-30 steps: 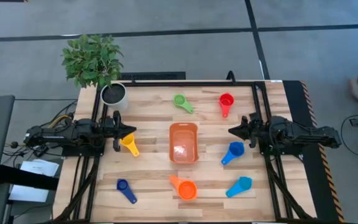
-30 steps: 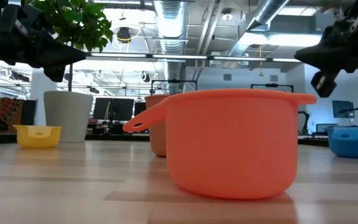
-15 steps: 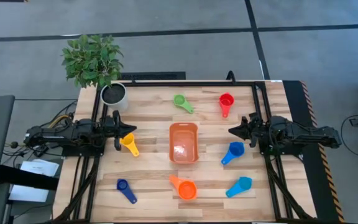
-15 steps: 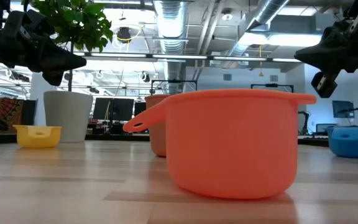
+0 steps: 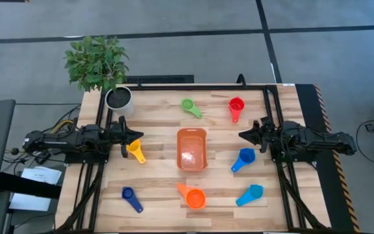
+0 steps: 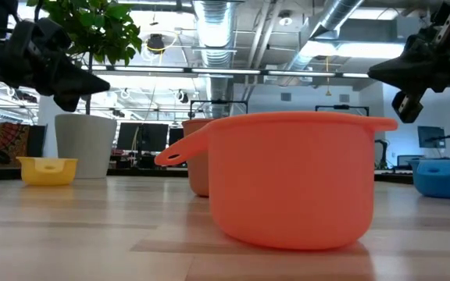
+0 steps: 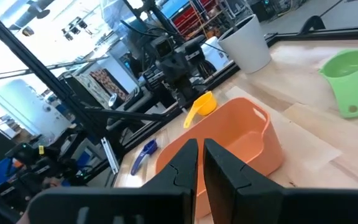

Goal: Nest measuring cups in basket
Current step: Stack the red measuring cup on top of the orange measuring cup

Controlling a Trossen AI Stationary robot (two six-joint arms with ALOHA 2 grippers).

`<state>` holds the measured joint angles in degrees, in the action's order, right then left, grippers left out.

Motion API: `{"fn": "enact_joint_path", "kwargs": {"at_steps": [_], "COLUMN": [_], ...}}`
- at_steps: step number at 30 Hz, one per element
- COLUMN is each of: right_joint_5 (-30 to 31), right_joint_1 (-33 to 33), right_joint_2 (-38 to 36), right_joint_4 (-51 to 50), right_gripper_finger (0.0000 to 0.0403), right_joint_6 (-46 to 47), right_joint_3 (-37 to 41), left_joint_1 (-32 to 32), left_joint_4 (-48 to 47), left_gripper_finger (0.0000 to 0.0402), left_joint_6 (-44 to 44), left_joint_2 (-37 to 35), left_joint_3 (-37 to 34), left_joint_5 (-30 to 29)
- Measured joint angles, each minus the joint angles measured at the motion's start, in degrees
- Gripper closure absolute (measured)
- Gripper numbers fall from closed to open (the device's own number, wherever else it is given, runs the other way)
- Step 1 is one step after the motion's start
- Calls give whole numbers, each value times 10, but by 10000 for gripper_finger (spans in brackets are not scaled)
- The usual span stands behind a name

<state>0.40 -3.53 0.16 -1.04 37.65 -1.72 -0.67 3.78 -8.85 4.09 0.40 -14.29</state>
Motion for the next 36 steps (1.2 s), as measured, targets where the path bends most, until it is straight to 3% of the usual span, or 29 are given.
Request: {"fn": "enact_joint_path", "kwargs": {"at_steps": [12,17,20,27,36], "right_joint_5": [38,140,155,151,147], "right_joint_1": [0,-1,-8,-50,-166], "right_joint_2": [-1,1,22,104,278], "right_joint_4": [65,58,65,125,-4], "right_gripper_finger": [351,351,351,351,347], "right_joint_6": [-4,12,-11,-36,-65], "right_joint_3": [0,0,0,-6,-121], "left_joint_1": [0,0,0,0,0], "left_joint_4": [1,1,3,6,8], "left_gripper_finger": [401,401,402,401,401], "left_joint_6": [-38,-48,-44,-55,-75], "left_joint_2": [53,65,65,65,65], "left_joint_3": [0,0,0,0,0], "left_joint_5": [0,-5,-24,-49,-81]}}
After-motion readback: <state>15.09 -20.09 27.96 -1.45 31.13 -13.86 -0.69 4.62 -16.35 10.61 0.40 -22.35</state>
